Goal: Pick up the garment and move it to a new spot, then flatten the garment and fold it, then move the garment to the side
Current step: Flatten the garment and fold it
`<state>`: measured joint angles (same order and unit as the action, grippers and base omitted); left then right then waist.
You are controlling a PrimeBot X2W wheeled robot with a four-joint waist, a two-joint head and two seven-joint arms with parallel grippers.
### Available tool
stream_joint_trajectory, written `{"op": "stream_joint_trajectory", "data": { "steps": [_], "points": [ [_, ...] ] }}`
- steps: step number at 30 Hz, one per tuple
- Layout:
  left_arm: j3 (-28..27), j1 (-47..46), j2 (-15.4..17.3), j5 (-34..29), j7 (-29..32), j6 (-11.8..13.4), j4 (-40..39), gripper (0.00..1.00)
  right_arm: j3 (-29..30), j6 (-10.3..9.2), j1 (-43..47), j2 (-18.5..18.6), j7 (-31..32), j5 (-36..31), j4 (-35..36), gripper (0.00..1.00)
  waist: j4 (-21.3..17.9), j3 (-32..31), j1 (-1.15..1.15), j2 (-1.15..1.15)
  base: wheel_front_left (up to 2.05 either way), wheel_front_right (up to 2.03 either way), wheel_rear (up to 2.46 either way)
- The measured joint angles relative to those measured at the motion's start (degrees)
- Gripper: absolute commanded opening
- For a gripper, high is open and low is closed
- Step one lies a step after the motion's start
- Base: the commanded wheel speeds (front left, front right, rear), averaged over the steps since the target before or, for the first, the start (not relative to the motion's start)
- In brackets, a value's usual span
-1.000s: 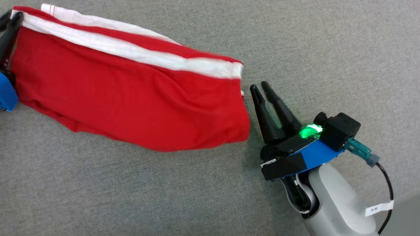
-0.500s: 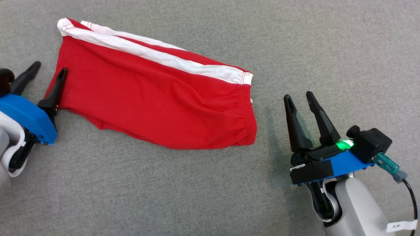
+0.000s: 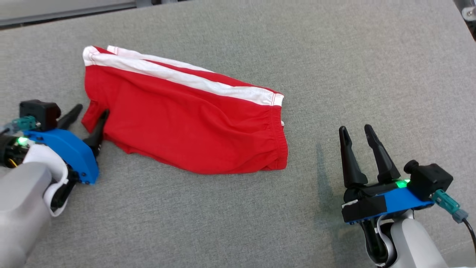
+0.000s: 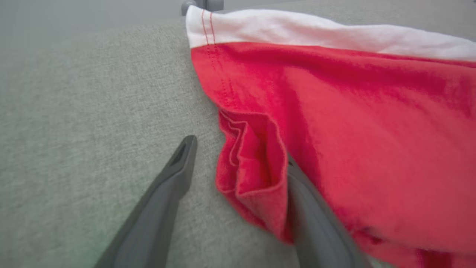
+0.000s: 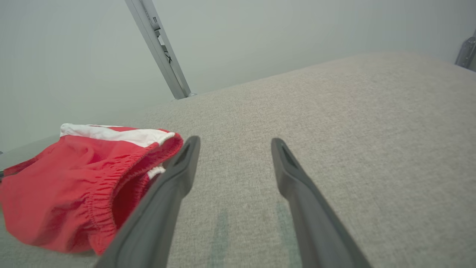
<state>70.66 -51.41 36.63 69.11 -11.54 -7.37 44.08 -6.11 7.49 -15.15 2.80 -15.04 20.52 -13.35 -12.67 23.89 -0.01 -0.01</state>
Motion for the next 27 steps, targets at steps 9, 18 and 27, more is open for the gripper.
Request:
{"op": "stream_joint_trajectory", "data": {
  "steps": [9, 18, 27],
  "points": [
    [0.88, 3.35, -4.90, 0.74, 0.47, -0.07, 4.24, 0.00, 0.14, 0.00, 0.35, -0.01, 0.00, -1.01, -1.78, 1.00, 1.29, -4.55, 0.01, 0.01, 0.00, 0.00, 0.00],
    [-2.20, 9.27, -9.02, 3.61, -2.99, -0.05, 10.13, 0.00, 2.15, 0.00, 1.93, 0.00, 0.00, -2.69, -4.47, 1.00, 4.31, -10.75, 0.01, 0.01, 0.00, 0.00, 0.00],
    [-9.43, 16.83, -15.48, 2.19, -3.45, 1.36, 11.46, 0.00, 2.65, 0.00, 4.13, -0.01, -0.01, -4.35, -8.77, 1.00, 9.70, -17.10, 0.00, 0.01, 0.00, 0.00, 0.00]
  ]
}}
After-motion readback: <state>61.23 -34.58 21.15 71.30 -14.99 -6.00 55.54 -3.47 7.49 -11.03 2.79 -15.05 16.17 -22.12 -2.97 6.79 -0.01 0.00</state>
